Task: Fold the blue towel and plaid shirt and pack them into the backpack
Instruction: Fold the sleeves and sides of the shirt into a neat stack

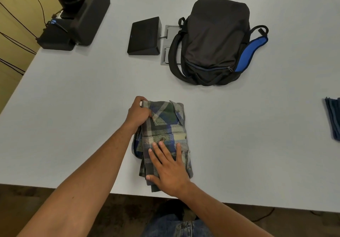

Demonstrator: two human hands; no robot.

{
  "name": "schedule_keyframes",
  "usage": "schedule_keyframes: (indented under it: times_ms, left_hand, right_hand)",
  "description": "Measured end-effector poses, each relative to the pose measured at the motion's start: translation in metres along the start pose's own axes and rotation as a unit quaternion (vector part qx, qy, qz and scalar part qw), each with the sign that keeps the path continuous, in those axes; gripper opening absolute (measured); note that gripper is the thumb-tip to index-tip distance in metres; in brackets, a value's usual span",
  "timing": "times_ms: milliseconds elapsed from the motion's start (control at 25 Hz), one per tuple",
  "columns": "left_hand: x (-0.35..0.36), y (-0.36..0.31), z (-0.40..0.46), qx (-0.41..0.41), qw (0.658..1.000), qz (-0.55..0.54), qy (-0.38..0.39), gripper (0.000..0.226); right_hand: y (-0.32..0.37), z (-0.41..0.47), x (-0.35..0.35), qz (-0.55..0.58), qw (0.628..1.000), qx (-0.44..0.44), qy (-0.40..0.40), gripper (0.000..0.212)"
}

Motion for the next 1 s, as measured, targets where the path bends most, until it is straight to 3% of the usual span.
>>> schedule_keyframes:
  times_ms: [120,240,560,840,1000]
  left_hand:
    - [0.000,-0.015,0.010,0.028,0.994,0.085,0.058,0.036]
    - [0.005,-0.022,0.021,0.104,0.962,0.252,-0.001,0.025]
    - [0.007,0.021,0.052,0.130,0.936,0.322,-0.047,0.016]
    - [0.027,-0.025,0.049,0.325,0.872,0.362,-0.061,0.014]
    - [0.029,-0.005,0.065,0.298,0.851,0.428,-0.057,0.022]
  right_hand:
    - [0.002,0.004,0.004,-0.005,1.000,0.014,-0.001,0.079]
    - [0.005,0.008,0.007,-0.006,1.000,0.018,0.000,0.079]
    - [0.008,0.015,0.015,0.018,1.000,-0.009,-0.009,0.076]
    - [0.019,0.019,0.018,0.041,0.998,0.042,-0.037,0.077]
    - [0.019,0.013,0.026,0.040,0.999,0.029,-0.021,0.079]
Point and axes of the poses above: each hand's wrist, its own z-axis towards the middle knuckle, its own x-axis out of the palm, y = z × x, the point moved 1 cm from there along z, towards the middle knuckle, and after that the axes turned 10 degrees about -x, right-handed, at the moved point
